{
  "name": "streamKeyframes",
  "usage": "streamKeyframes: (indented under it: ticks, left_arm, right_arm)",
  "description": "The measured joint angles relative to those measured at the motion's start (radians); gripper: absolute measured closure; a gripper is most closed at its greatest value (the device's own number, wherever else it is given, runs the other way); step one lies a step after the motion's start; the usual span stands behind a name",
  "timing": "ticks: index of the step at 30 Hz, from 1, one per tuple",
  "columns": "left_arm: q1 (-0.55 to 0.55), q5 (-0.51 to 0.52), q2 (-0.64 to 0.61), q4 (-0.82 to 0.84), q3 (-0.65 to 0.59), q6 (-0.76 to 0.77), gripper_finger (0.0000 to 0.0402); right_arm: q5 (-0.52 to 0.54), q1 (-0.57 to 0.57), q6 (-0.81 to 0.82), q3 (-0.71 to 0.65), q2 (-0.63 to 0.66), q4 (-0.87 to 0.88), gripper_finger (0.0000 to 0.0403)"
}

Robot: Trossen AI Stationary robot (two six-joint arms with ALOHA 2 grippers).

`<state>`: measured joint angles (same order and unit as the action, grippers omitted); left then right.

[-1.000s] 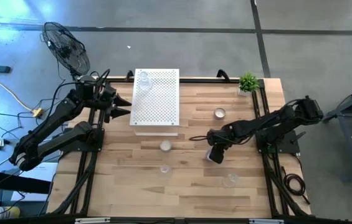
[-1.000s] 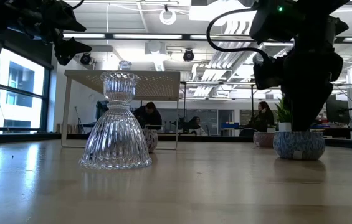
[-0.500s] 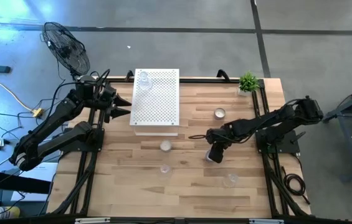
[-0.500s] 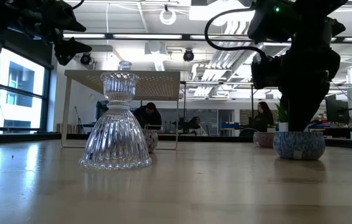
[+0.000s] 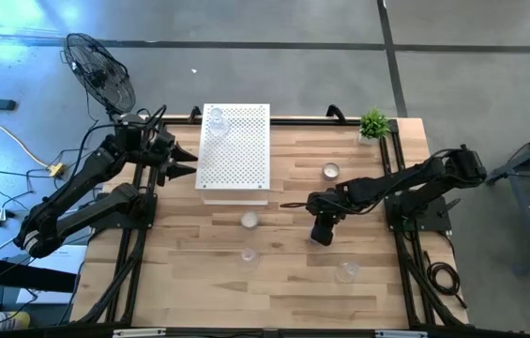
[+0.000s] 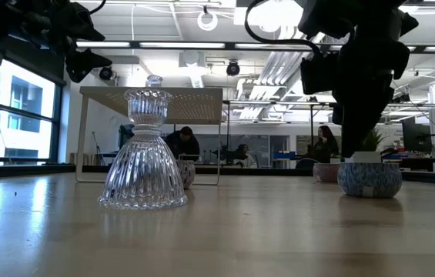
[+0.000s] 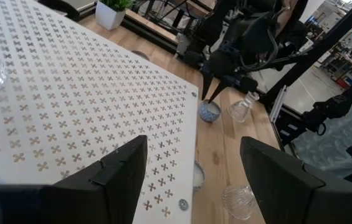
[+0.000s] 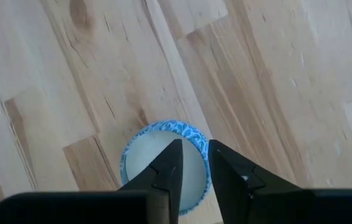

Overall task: Pick & Place candle stick holders
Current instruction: Put the blue candle on the shelf

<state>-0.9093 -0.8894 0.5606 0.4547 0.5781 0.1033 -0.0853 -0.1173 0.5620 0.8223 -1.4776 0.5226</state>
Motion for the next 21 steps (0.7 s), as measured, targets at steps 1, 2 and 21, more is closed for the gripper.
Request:
streamKeyframes:
  ticks: [1,2,21]
  left_arm:
    - [0.000,0.000,0.000,0.005,0.000,-0.005,0.0149]
    - [0.000,0.000,0.000,0.009,0.000,-0.012,0.0149]
    - [0.000,0.006,0.000,0.018,0.000,-0.020,0.0149]
  right_arm:
    - [0.000,0.000,-0.001,0.000,0.000,0.004,0.0334]
    - [0.000,0.000,0.003,0.000,0.000,0.008,0.0335]
    - [0.007,0.000,0.017,0.000,0.000,0.021,0.0336]
